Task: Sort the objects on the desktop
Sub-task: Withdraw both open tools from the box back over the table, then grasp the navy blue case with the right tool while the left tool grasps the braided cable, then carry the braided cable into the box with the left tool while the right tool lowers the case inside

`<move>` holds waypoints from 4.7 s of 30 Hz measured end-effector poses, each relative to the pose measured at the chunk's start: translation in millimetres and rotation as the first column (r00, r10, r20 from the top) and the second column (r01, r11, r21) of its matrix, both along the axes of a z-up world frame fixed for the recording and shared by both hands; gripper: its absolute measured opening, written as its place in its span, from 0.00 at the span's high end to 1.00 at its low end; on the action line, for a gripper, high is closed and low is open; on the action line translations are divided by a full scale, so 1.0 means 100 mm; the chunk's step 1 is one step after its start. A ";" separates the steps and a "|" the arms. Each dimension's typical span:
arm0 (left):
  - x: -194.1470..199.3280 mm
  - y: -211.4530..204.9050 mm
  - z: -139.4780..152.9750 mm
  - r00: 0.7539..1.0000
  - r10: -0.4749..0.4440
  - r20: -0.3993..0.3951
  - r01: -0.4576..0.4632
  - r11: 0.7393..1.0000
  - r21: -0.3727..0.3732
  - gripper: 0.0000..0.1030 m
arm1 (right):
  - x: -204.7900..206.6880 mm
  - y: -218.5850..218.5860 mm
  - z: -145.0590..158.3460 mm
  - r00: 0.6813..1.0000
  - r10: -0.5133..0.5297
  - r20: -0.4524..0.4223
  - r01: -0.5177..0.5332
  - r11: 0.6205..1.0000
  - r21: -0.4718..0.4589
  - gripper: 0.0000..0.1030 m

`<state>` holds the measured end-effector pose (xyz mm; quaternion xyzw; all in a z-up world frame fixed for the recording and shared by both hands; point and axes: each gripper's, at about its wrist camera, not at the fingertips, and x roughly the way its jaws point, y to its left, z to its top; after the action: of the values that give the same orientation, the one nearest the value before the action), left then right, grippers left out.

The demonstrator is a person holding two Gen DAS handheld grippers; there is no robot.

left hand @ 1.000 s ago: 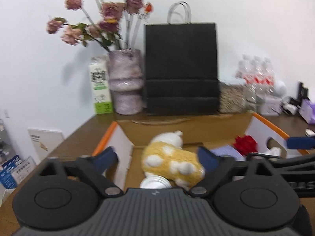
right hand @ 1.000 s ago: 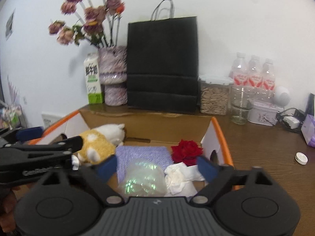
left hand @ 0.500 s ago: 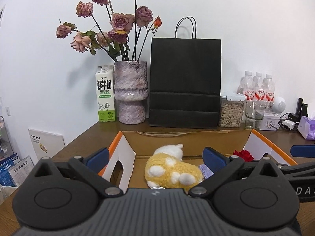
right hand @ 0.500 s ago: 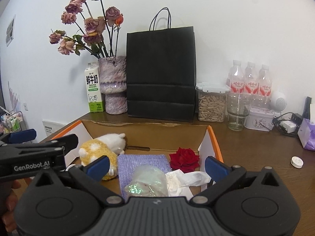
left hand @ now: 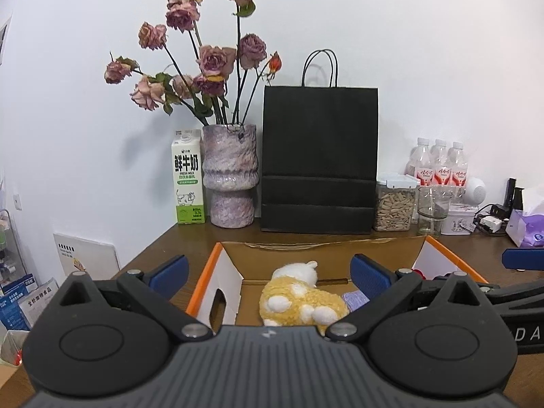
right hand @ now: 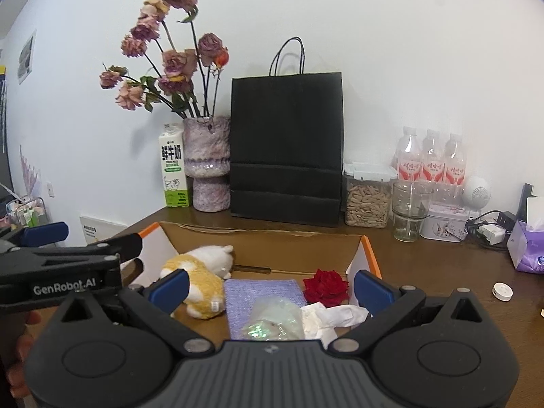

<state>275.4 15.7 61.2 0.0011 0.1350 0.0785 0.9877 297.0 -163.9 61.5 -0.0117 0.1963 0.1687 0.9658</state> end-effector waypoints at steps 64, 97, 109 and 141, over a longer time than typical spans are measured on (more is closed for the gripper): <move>-0.77 0.64 -0.52 0.935 -0.069 -0.348 0.051 0.997 -0.060 0.00 | -0.41 -0.18 -0.71 0.906 0.025 -0.424 -0.105 0.980 -0.167 0.24; -0.08 0.26 -0.74 0.765 -0.141 -0.629 0.176 0.984 -0.007 0.00 | -0.35 -0.35 -0.68 0.893 0.115 -0.436 -0.190 0.973 -0.134 0.33; -0.10 0.24 -0.67 0.773 -0.158 -0.615 0.191 0.982 -0.011 0.08 | -0.35 -0.40 -0.69 0.896 0.135 -0.423 -0.191 0.977 -0.092 0.34; -0.13 0.21 0.34 0.915 -0.200 -0.351 0.203 0.979 -0.027 0.08 | -0.25 -0.33 0.37 0.975 0.138 -0.174 -0.149 0.987 -0.054 0.35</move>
<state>262.2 36.7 95.1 0.0337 0.3081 -0.0245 0.9504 272.2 -197.1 98.1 -0.0439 0.2822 0.2318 0.9299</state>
